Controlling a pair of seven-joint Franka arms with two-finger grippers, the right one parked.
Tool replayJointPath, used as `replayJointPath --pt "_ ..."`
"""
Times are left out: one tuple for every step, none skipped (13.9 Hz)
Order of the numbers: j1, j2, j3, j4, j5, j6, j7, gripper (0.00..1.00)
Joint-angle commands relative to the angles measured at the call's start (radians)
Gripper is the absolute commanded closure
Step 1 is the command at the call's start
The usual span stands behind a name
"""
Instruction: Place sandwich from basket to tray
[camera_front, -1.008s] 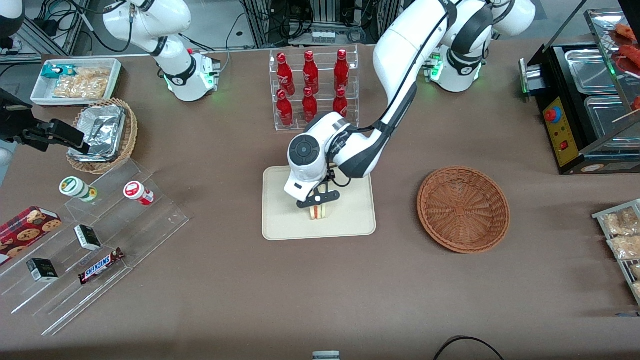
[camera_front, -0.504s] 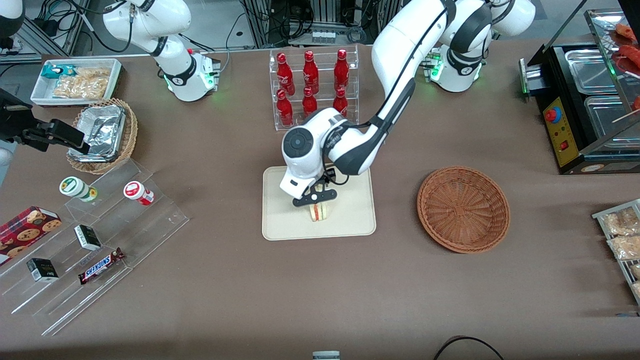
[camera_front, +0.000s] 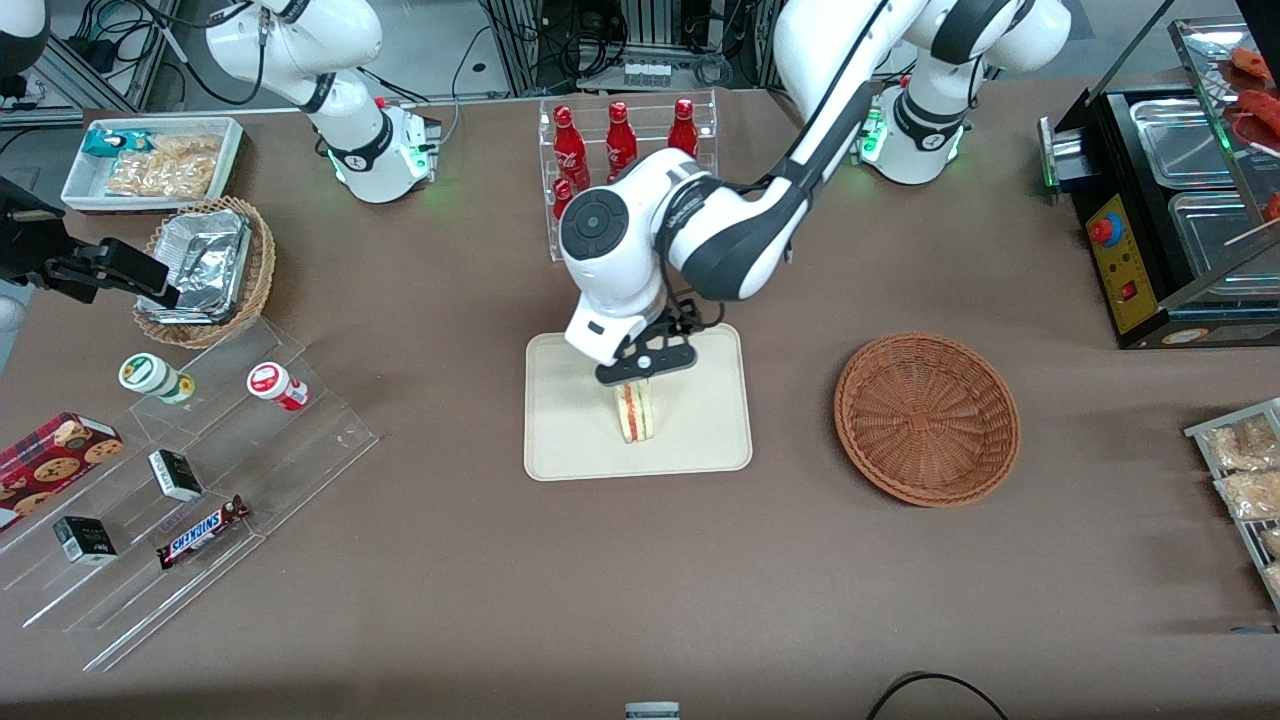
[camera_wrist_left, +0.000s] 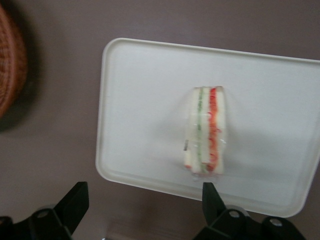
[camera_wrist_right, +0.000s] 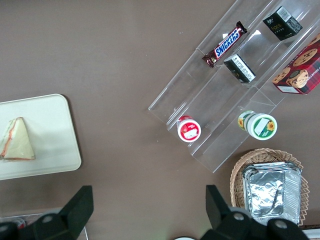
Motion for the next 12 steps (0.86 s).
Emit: replayJointPath --pt "0.071 -0.078 -0.005 -0.13 0.019 0.022 0.022 0.0" --pt "0.11 -0.096 -0.005 -0.15 0.013 0.019 0.084 0.0" --pt "0.145 -0.136 -0.005 -0.194 0.005 0.017 0.17 0.0" --pt "0.183 -0.188 -0.006 -0.26 -0.007 0.025 0.216 0.0" --pt "0.214 -0.229 -0.006 -0.309 -0.024 0.032 0.242 0.0" --pt "0.254 -0.267 -0.006 -0.349 -0.03 0.039 0.296 0.0" --pt "0.298 -0.303 -0.006 -0.381 -0.033 0.037 0.363 0.0" --pt "0.334 -0.338 -0.006 -0.412 -0.052 0.028 0.416 0.0" --pt "0.36 -0.384 -0.006 -0.458 -0.058 0.026 0.452 0.0" --pt "0.398 -0.43 -0.006 -0.504 -0.058 0.028 0.492 0.0" --pt "0.427 -0.468 -0.006 -0.536 -0.058 0.025 0.532 0.0" --pt "0.446 -0.508 -0.005 -0.571 -0.058 0.017 0.568 0.0"
